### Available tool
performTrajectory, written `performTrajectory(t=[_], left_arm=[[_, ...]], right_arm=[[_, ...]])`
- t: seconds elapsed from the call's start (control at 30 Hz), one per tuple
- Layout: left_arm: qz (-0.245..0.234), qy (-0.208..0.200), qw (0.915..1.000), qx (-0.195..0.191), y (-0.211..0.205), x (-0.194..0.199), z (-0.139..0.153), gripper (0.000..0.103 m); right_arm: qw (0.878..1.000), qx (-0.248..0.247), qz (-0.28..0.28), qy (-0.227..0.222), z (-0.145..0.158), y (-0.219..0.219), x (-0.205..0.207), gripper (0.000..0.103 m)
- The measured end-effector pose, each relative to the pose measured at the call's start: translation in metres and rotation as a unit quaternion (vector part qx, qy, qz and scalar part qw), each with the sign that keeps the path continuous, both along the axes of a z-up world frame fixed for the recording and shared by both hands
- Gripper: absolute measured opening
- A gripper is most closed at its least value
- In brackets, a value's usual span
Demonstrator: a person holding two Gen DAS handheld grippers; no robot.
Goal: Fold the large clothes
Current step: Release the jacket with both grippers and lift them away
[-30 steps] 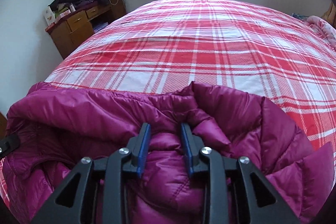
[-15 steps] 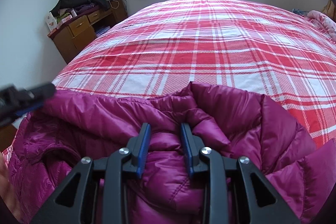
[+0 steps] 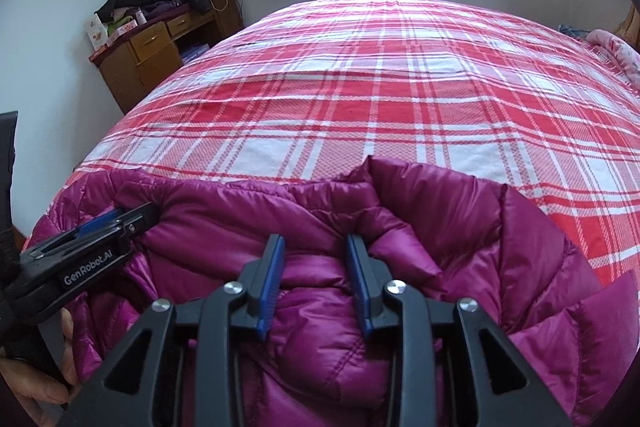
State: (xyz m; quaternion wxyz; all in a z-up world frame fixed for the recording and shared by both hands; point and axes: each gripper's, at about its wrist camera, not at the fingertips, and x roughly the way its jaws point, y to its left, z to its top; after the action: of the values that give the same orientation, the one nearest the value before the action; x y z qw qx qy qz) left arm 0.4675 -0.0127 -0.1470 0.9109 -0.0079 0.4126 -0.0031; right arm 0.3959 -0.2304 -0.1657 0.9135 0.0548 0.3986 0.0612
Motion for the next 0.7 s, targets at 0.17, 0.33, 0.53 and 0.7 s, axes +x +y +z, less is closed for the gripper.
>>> performTrajectory(t=[0.17, 0.33, 0.53, 0.7], left_arm=[[-0.040, -0.054, 0.9975, 0.020, -0.004, -0.072, 0.043, 0.049], [-0.049, -0.101, 0.9935, 0.018, 0.012, -0.151, 0.084, 0.049], [-0.096, -0.127, 0.9872, -0.008, 0.051, -0.252, 0.116, 0.055], [-0.140, -0.142, 0.9782, -0.057, 0.120, -0.341, 0.133, 0.067]], right_arm=[[0.998, -0.055, 0.019, 0.018, 0.019, 0.009, -0.018, 0.046], [0.997, -0.013, 0.016, -0.071, 0.071, -0.013, -0.111, 0.069], [0.993, -0.017, 0.029, -0.114, 0.106, -0.041, -0.227, 0.070], [0.989, -0.010, 0.017, -0.145, 0.127, -0.081, -0.328, 0.085]])
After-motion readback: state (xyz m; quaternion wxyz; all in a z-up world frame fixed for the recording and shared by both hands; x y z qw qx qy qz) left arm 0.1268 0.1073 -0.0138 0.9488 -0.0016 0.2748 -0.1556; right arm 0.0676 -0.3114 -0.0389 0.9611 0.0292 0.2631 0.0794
